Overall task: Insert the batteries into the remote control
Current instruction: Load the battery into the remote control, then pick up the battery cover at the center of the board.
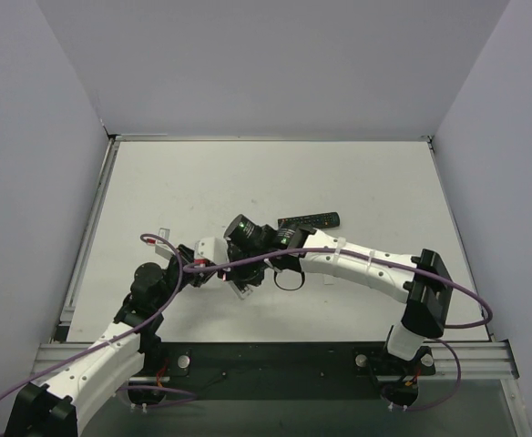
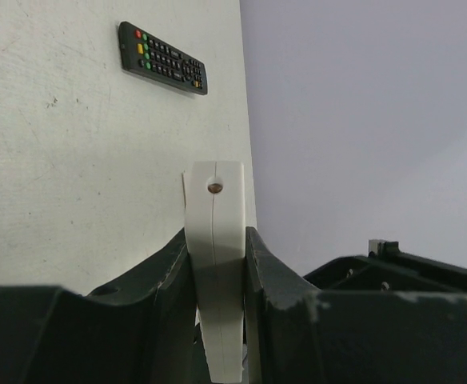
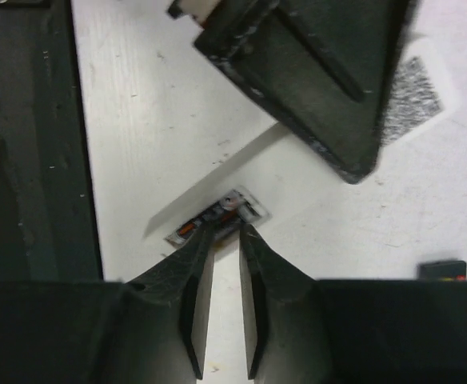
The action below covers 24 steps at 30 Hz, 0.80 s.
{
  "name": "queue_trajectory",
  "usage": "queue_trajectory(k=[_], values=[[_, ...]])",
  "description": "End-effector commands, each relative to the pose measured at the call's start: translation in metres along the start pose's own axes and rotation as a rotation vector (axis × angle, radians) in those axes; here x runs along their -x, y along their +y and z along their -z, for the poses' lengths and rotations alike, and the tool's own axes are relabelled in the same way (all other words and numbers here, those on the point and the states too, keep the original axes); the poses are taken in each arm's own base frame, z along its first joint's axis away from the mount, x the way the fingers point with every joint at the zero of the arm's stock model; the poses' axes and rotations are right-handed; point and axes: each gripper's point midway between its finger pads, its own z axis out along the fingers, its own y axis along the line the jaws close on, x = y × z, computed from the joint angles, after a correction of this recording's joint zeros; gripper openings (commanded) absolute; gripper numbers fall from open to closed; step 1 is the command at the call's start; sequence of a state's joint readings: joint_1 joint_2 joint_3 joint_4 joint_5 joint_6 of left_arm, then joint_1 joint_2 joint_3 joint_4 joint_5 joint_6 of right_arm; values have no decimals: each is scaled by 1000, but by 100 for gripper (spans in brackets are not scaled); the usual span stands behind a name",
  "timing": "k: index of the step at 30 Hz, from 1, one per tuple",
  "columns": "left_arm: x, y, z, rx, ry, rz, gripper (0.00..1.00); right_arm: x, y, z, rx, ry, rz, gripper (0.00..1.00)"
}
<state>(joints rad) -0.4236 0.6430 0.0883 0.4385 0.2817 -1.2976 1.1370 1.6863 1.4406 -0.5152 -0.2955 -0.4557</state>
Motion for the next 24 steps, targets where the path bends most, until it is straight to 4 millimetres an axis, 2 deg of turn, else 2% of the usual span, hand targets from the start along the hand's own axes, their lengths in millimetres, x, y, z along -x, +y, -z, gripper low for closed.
queue_trajectory(k=[1,2,3,4,5,8,9,11,12,14,15,18,21,24], values=[[10,-28,-1,-111,-48,-83,0,10,-39,47,-231,-92,-271,23],[12,-23,-3,-97,-60,-84,0,-3,-43,49,-272,-71,-332,27],[13,-20,-4,-91,-65,-88,0,-9,-47,62,-321,-86,-398,33],[12,-15,-5,-81,-66,-93,0,-29,-62,70,-417,-56,-473,34],[13,-13,-7,-79,-68,-93,0,-50,-59,68,-449,-37,-608,36],[12,-10,-9,-79,-67,-95,0,-97,-69,88,-609,-48,-905,38],[13,-10,-9,-81,-67,-97,0,-122,-60,89,-642,-25,-966,40],[13,-10,-11,-76,-67,-97,0,-151,-59,96,-720,-23,-1083,41],[13,-10,-11,-78,-67,-100,0,-169,-50,89,-735,2,-1155,46],[13,-9,-11,-74,-64,-98,0,-190,-44,87,-762,28,-1215,50],[13,-9,-11,-73,-63,-96,0,-206,-37,82,-790,58,-1255,52],[12,-6,-10,-61,-60,-93,0,-235,-30,76,-832,107,-1342,54],[12,-5,-8,-58,-65,-87,0,-254,-28,70,-845,162,-1411,54],[12,-5,-7,-56,-67,-87,0,-263,-23,59,-811,210,-1448,53]])
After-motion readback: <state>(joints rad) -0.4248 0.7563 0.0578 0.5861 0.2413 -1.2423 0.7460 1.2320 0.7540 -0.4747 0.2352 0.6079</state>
